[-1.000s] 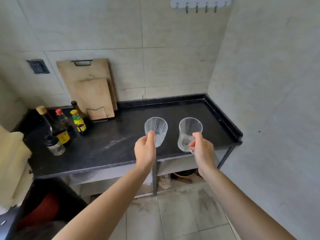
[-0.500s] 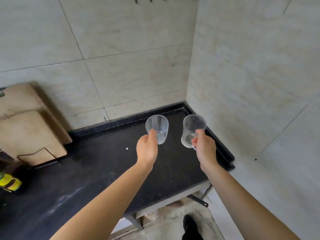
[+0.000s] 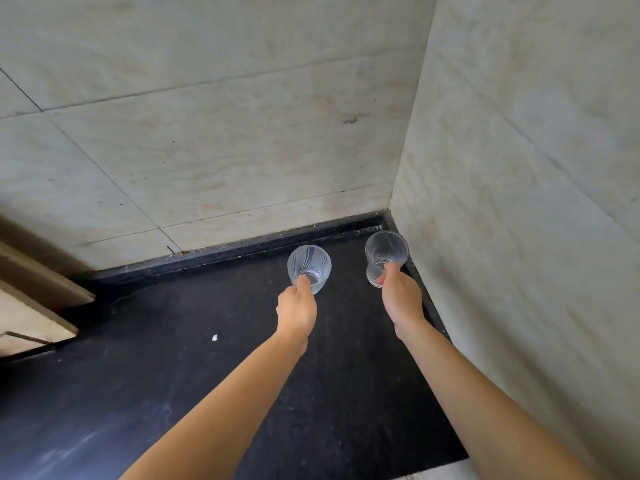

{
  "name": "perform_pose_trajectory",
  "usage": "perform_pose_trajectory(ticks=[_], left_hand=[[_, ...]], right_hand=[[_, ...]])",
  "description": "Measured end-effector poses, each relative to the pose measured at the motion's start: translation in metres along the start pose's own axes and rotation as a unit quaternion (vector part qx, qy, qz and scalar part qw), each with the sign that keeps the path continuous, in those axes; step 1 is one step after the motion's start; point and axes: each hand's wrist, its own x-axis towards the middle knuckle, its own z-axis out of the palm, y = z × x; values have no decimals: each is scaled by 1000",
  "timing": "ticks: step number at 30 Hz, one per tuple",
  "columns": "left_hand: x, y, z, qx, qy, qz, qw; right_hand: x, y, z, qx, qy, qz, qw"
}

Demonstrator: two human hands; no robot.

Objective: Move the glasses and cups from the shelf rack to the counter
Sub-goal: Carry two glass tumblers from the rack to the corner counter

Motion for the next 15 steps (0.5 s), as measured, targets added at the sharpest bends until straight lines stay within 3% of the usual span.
perform_pose_trajectory(ticks=[8,15], left_hand=[[98,3,68,19,-66,-35,997],[143,6,107,16,-66,-17,998]], right_hand=[[94,12,29,-30,-13,4,999],[140,7,52,-39,-6,-19,999]])
